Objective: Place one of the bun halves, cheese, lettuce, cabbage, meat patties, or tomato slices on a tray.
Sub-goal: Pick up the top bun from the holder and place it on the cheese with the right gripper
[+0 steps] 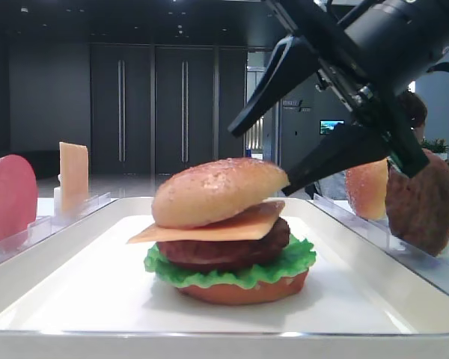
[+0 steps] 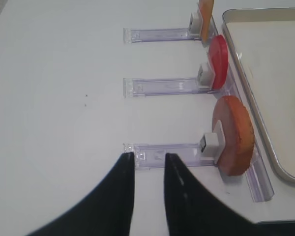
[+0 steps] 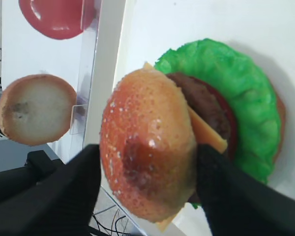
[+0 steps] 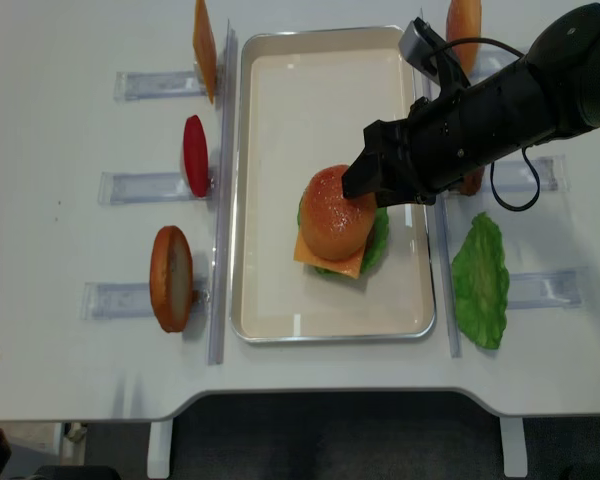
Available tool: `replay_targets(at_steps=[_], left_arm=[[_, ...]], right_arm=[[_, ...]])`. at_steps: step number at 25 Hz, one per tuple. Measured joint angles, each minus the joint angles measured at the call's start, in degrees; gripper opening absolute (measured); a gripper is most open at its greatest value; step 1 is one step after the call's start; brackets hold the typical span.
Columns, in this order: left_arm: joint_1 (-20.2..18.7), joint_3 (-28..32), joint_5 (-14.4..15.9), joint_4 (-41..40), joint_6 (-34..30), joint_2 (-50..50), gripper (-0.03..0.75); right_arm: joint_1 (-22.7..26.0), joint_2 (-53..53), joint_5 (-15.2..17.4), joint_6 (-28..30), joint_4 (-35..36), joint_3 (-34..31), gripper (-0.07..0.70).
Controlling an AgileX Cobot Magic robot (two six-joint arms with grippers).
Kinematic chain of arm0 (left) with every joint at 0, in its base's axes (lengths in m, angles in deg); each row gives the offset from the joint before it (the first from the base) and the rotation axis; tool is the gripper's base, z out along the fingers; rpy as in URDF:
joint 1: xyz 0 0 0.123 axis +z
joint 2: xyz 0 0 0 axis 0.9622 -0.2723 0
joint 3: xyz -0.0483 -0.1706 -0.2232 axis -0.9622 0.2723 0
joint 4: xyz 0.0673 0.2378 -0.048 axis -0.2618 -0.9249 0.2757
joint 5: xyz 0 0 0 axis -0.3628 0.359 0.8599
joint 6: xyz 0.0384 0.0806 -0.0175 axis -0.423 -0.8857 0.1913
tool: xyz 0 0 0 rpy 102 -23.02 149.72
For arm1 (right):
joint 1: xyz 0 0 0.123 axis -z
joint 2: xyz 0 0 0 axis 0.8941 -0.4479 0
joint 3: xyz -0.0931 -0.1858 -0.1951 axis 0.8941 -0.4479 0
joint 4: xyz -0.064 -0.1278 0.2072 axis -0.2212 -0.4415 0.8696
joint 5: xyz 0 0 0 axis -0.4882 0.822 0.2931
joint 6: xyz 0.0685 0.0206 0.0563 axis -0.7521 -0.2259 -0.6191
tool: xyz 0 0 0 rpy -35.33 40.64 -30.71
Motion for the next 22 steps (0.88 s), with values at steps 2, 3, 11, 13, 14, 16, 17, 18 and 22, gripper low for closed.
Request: replay_targets(at_steps=[2, 3, 11, 13, 14, 16, 17, 18, 22], left_arm=[[0.0, 0.0, 0.0, 0.0, -0.1, 0.0, 0.159], [0.0, 0.0, 0.0, 0.0, -0.1, 0.0, 0.159], [0.0, 0.0, 0.0, 0.0, -0.1, 0.0, 0.159], [0.0, 0.0, 0.0, 0.0, -0.1, 0.0, 0.159], [0.0, 0.0, 0.0, 0.0, -0.1, 0.0, 0.159], [0.0, 0.0, 0.0, 0.0, -0.1, 0.0, 0.159], [0.0, 0.0, 0.0, 0.0, -0.1, 0.0, 0.159], [0.0, 0.0, 0.0, 0.0, -0.1, 0.0, 0.159], [0.0, 0.0, 0.0, 0.0, -0.1, 0.0, 0.159]], right_arm=[[0.0, 0.0, -0.5, -0.4, -0.3, 0.2, 0.422], [0.0, 0.0, -0.7, -0.7, -0.6, 0.2, 0.43], [0.0, 0.0, -1.3, -2.1, -1.2, 0.2, 0.438], [0.0, 0.0, -1.3, -2.8, -1.5, 0.2, 0.439], [0.0, 0.0, -1.3, -3.3, -2.1, 0.2, 0.439], [0.0, 0.0, -1.3, -4.4, -3.2, 0.2, 0.441], [0.0, 0.0, -1.3, -4.6, -3.5, 0.2, 0.44], [0.0, 0.0, -1.3, -4.7, -3.8, 0.2, 0.441], [0.0, 1.6, -2.2, -5.5, -4.7, 0.3, 0.441]])
